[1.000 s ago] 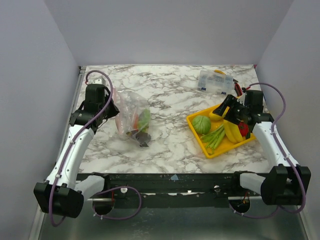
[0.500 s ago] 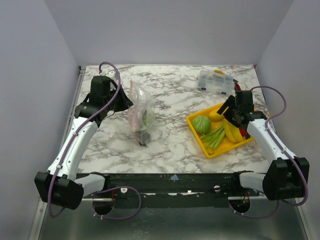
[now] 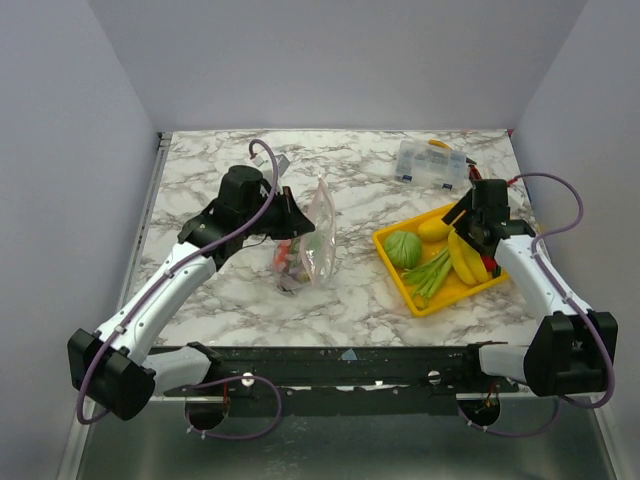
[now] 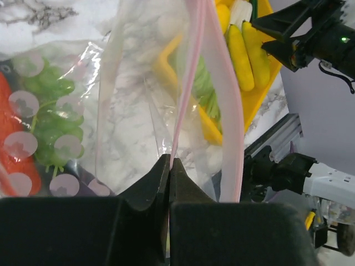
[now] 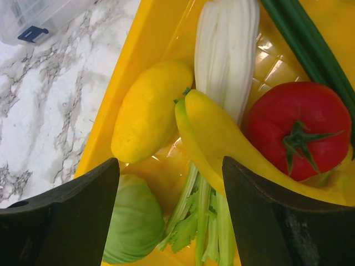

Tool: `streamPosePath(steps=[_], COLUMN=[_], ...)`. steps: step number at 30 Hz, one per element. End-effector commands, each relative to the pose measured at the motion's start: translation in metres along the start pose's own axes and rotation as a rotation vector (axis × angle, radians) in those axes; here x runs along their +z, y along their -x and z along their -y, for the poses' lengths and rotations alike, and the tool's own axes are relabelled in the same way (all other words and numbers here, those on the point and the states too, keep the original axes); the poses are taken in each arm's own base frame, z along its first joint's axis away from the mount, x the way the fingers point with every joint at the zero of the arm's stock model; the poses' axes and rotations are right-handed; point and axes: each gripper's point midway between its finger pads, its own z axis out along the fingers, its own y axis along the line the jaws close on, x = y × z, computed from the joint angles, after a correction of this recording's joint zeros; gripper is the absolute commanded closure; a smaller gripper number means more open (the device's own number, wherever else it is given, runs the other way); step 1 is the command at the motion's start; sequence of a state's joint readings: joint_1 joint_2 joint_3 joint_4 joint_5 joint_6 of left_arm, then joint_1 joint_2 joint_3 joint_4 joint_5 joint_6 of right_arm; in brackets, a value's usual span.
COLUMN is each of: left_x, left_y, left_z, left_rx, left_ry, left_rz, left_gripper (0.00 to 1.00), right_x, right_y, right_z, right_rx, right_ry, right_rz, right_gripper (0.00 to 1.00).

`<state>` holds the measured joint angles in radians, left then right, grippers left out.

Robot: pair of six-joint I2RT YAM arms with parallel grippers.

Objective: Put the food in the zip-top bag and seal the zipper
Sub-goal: Pick up the fake vegetable from the bin.

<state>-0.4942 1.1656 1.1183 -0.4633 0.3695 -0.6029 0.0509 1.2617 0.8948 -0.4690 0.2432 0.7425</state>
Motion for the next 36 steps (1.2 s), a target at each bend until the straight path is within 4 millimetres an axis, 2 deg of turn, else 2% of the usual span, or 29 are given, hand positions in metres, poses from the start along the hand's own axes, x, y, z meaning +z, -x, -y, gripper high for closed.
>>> streamPosePath(steps=[1,5,10,14,19,21,24,27,30,34,36], left_x=[0.011,-0.003,-0.012,-0.014,-0.017,-0.018,-0.019,-0.02,-0.022,-0.028,-0.031], left_y=[-0.008,0.005,0.01,0.013,0.017,0.019,0.021,0.023,0.024,0.032,0.035], left_z=[-0.005,-0.011,-0.013,-0.006,0.004,0.004,0.008,0.01,0.015,0.013,0.014], left_rx=[-0.131,-0.063,-0.022,-0.012,0.003,0.013,0.023,0.025,0.038,0.069,0.082], left_ry=[0.014,0.089,0.122,0.102,0.076,0.076,0.07,0.06,0.044,0.08,0.085], left_rz=[-0.012,0.032,0.027,0.009,0.002,0.001,-0.003,-0.008,-0.014,0.003,0.011], left_gripper=[1.0,1.0,1.0,1.0,1.0,1.0,1.0,1.0,1.0,1.0,1.0], right_x=[-0.004,-0.007,-0.015,-0.006,0.009,0.01,0.017,0.025,0.033,0.042,0.043], right_y=[0.007,0.017,0.03,0.031,0.017,0.011,-0.012,-0.028,-0.029,-0.022,-0.019], right_z=[0.032,0.066,0.106,0.129,0.108,0.102,0.087,0.088,0.092,0.103,0.102], right_rx=[0.023,0.127,0.228,0.244,0.193,0.186,0.195,0.22,0.228,0.232,0.22], right_ry=[-0.127,-0.172,-0.216,-0.251,-0.152,-0.111,-0.009,-0.013,-0.024,-0.088,-0.083], right_rz=[0.047,0.073,0.106,0.069,-0.072,-0.098,-0.19,-0.259,-0.245,-0.195,-0.183], right_gripper=[0.22,0.23,0.21,0.22,0.25,0.23,0.18,0.14,0.15,0.22,0.35])
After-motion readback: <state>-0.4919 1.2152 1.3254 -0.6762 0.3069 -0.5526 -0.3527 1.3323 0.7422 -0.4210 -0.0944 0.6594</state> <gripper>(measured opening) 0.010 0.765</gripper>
